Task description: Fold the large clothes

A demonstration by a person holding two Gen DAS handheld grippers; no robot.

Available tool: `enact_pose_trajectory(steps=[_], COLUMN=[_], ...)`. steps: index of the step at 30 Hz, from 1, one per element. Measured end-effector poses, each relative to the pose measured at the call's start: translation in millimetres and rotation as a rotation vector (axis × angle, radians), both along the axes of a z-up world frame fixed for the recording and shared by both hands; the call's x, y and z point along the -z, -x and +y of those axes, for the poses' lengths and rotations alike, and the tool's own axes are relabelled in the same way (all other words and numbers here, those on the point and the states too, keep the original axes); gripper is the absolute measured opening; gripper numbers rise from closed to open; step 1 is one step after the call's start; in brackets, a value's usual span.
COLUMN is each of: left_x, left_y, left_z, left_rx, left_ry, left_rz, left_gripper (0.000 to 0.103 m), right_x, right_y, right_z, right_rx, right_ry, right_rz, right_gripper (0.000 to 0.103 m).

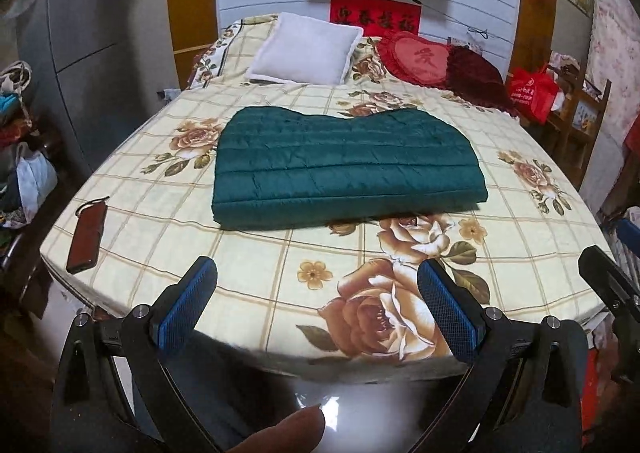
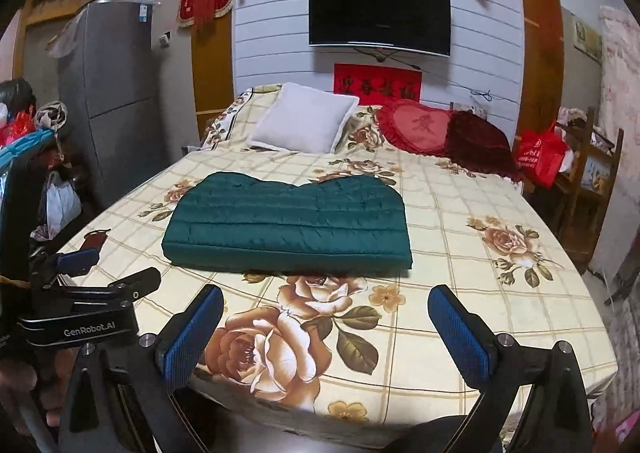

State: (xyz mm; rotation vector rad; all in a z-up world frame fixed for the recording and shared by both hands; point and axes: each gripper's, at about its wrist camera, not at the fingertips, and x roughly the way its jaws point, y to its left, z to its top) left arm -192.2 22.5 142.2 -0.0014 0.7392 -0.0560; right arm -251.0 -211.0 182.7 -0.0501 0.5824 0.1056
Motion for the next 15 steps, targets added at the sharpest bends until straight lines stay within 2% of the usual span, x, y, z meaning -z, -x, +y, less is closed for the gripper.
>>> enact_pose_trajectory(steps=[6,15], left_x=[1.1,2.1], left_y=[-2.1,-4.0], left_z=[2.0,0.4], left_rx=[-0.011,-0.007], left_ry=[-0.002,-0.009], left_rz=[0.002,0.005], left_gripper=[0.101,0.101], right_x=[7.8,8.5], right_y=[-6.1,-6.2], right_z=[-8.4,-8.1], right_rx=[0.012,-0.004], right_ry=[-0.048,-0.047], right_rz=[0.032,0.026], right_gripper=[0.102,0.102])
